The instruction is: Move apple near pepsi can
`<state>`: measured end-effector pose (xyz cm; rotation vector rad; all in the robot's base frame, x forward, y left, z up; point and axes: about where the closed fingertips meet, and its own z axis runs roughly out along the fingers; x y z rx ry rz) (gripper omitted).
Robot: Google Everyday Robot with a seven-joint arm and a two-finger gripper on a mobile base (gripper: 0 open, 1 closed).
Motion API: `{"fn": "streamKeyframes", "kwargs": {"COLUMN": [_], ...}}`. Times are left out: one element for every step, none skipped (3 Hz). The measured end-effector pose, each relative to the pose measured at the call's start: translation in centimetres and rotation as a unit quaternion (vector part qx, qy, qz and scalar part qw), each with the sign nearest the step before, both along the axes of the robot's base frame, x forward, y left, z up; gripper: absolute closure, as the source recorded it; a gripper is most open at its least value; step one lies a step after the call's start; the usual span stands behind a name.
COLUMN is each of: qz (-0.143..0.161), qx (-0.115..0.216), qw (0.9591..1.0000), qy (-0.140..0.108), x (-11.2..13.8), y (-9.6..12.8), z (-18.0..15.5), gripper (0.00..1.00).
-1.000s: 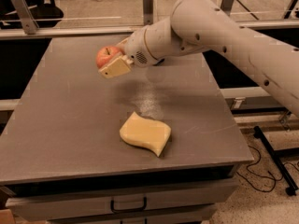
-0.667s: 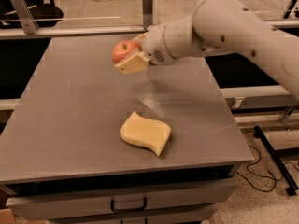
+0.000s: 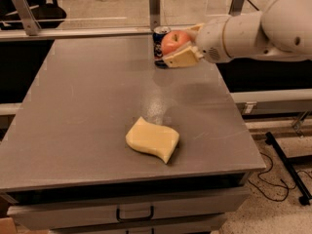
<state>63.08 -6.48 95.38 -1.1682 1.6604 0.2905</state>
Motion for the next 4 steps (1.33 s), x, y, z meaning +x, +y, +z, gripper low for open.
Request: {"fn": "streamKeyframes", "kwargs": {"qz": [-0.014,-0.025,-0.03,-0.028], "qx": [0.004,0.013,0.028,0.045], "qw": [0.9999,0.9993,0.9983,0.9969], "qy": [0.003,0.023,0.041,0.059], "x": [2.8,5.5,7.5,9.0], "y": [-3.0,-4.7,-5.1,-4.8], "z": [-0.7,-2.7,-4.7,-6.5], "gripper": [1.0,1.0,1.0,0.81]}}
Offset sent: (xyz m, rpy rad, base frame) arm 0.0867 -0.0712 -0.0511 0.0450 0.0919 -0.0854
